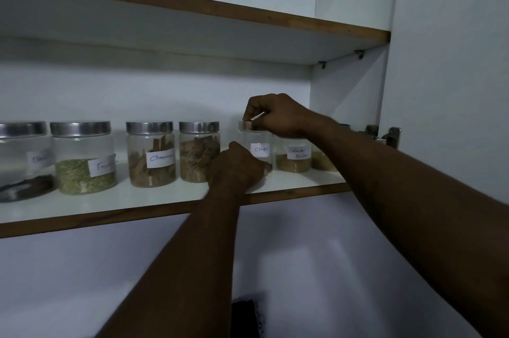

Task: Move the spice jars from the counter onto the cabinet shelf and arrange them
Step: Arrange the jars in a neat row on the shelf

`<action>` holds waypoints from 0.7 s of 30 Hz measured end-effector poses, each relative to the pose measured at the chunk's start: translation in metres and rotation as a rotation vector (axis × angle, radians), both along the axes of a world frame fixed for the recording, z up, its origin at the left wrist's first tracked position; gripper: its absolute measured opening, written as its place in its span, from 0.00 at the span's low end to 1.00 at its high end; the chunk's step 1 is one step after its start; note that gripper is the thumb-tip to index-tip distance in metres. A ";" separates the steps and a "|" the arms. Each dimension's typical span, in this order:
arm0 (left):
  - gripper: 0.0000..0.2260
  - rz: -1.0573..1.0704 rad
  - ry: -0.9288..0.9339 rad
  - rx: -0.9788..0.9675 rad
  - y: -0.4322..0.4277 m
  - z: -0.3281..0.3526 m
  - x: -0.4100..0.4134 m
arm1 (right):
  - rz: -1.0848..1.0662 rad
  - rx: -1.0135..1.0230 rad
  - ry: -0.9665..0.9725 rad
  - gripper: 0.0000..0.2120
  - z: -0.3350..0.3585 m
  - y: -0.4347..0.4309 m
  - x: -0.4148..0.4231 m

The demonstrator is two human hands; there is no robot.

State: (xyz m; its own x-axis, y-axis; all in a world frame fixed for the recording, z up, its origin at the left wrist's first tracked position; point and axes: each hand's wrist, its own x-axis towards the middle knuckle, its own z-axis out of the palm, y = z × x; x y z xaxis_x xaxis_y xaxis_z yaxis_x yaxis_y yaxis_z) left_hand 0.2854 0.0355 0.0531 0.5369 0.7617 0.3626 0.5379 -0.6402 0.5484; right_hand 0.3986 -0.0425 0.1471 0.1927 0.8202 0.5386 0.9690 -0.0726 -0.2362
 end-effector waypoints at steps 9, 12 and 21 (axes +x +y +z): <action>0.30 -0.035 0.000 0.073 -0.005 -0.003 -0.006 | -0.096 -0.041 -0.119 0.10 0.004 -0.007 -0.001; 0.28 -0.021 -0.013 0.095 -0.009 -0.004 -0.007 | -0.091 -0.017 -0.107 0.09 0.002 -0.007 0.002; 0.21 -0.016 -0.075 0.078 -0.020 -0.004 -0.016 | -0.095 -0.037 -0.076 0.21 0.005 -0.011 0.005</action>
State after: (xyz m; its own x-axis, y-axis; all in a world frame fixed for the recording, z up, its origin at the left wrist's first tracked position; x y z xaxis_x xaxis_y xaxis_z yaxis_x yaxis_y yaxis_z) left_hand 0.2698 0.0155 0.0495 0.5175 0.7216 0.4599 0.4867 -0.6903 0.5353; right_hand 0.4032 -0.0534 0.1517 0.2303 0.8198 0.5243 0.9723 -0.1722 -0.1579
